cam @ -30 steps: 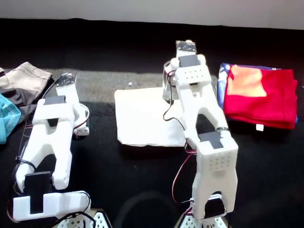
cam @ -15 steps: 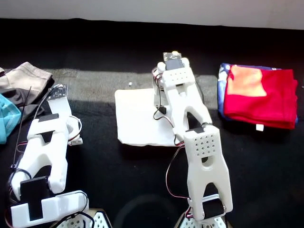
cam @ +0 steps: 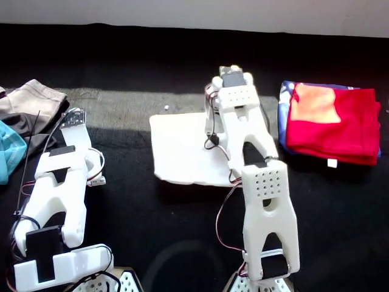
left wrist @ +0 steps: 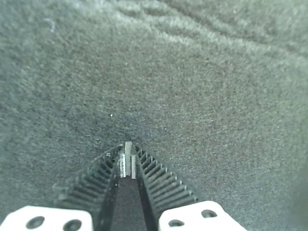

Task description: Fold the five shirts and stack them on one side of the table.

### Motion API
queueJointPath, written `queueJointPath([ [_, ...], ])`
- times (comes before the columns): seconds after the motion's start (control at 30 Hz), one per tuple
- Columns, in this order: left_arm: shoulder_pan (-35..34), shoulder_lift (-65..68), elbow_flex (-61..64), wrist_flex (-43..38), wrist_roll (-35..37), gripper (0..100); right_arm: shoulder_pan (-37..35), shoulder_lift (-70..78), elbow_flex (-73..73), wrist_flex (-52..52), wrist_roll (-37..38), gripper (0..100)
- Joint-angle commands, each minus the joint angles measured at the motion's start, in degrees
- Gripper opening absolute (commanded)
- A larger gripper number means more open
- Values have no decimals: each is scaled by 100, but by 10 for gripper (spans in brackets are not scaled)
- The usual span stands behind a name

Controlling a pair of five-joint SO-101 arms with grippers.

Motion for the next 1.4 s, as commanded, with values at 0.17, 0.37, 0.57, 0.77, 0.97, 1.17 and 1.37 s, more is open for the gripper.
queueJointPath([
  [0.17,-40,-31,13,-167,0,9,752,-110,-338,215,1143,6],
  [0.37,-31,-31,13,-176,0,9,840,-532,-1481,479,1600,6],
  [0.57,-31,-31,13,-176,0,9,655,-716,-1587,479,1662,6],
  [0.77,-31,-31,13,-176,0,9,356,-409,-1464,462,1644,6],
  [0.97,-31,-31,13,-176,0,9,462,-673,-1824,470,1679,6],
  [1.17,-31,-31,13,-176,0,9,743,-1587,-2070,479,2171,6],
  [1.37,-31,-31,13,-176,0,9,1095,-2668,-2018,488,2505,5],
])
